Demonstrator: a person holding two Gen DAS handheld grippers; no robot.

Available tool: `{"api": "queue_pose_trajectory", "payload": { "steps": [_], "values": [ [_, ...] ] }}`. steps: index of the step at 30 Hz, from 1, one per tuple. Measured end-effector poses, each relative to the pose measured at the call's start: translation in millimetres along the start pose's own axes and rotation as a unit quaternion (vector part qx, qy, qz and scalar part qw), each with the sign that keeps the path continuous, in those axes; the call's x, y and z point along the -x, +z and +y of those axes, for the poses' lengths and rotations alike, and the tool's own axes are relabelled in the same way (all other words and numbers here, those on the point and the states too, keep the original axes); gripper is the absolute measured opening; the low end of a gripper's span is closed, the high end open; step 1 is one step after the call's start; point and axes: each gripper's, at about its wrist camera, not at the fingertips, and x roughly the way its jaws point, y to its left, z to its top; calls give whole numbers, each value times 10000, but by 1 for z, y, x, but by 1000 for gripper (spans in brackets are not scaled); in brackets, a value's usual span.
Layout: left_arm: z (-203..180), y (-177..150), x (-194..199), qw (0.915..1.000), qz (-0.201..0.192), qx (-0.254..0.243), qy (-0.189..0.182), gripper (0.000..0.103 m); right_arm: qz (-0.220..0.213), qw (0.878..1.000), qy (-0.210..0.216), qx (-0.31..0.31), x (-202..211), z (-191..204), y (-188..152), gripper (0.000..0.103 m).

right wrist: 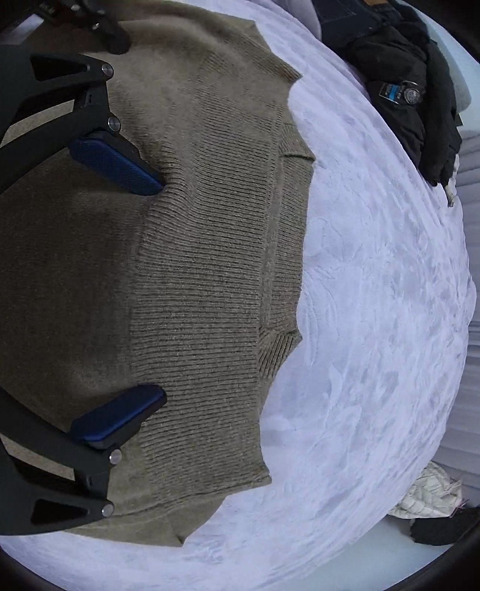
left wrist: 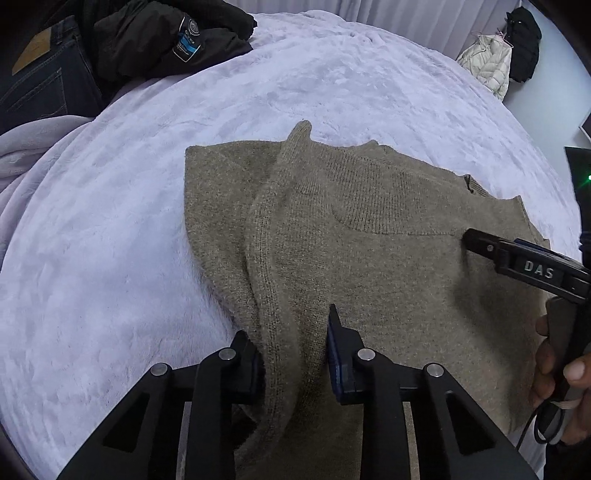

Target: Fold small clothes

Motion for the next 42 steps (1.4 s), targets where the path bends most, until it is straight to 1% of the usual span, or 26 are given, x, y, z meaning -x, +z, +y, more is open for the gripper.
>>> {"api": "queue_pose_trajectory", "payload": {
  "steps": [2,5,6,7,8,9,11,12,13,14,16,18,20,24,25,28,31,34,36,38,40,41,42],
  "values": [
    [-3,0,1,10000,-2,-30,71,28,-288,9994,-12,-166,19,-7,-11,102],
    [-8,2,0,9998,44,-31,203,28,-390,9987,-221,-239,29,-12,-40,102],
    [-10,3,-1,9997,70,-34,242,28,-334,9988,-330,-164,24,-10,-50,102],
    [-11,4,-1,9995,99,-35,290,28,-295,9982,-513,62,18,-7,-54,102],
    [-12,5,-2,9994,132,-23,310,28,-390,9966,-658,311,16,-1,-57,102],
    [-10,7,-2,9994,200,44,289,28,-483,9952,-719,459,18,2,-55,102],
    [-6,10,1,9992,299,222,171,27,-336,9963,-628,476,26,-2,-50,102],
    [-5,12,4,9989,328,313,118,26,-409,9968,-560,398,35,-7,-50,102],
    [-6,13,8,9988,345,347,95,26,-598,9961,-544,352,47,-13,-51,102],
    [-8,15,12,9987,344,351,93,25,-755,9947,-601,361,56,-19,-52,102],
    [-21,18,22,9988,347,302,144,23,-1003,9906,-849,385,76,-35,-61,102],
    [-37,23,30,9987,382,231,235,21,-1127,9884,-967,313,91,-54,-74,102],
    [-57,30,36,9980,459,162,406,19,-1167,9883,-966,159,103,-79,-86,102],
    [-118,42,52,9956,485,-156,780,19,-1209,9873,-1028,-43,114,-120,-106,102],
    [-134,44,56,9954,465,-241,800,17,-1208,9870,-1053,-108,117,-130,-112,102],
    [-191,43,59,9941,402,-563,838,17,-1248,9866,-997,-327,124,-154,-128,102],
    [-249,35,42,9908,512,-888,881,17,-1256,9866,-864,-573,125,-175,-142,102],
    [-295,23,17,9882,688,-1120,792,17,-1195,9871,-765,-739,121,-191,-156,102],
    [-322,13,-6,9841,840,-1293,887,17,-1162,9874,-713,-810,119,-197,-164,102],
    [-340,3,-27,9791,884,-1419,1154,17,-1162,9870,-680,-877,117,-200,-172,102],
    [-350,-1,-34,9750,737,-1544,1419,17,-1109,9873,-645,-940,113,-204,-177,102],
    [-352,-2,-33,9737,677,-1590,1486,17,-1088,9872,-624,-983,112,-206,-180,102],
    [-353,-3,-32,9731,651,-1644,1477,17,-1083,9871,-588,-1020,111,-209,-183,102]
  ]
}}
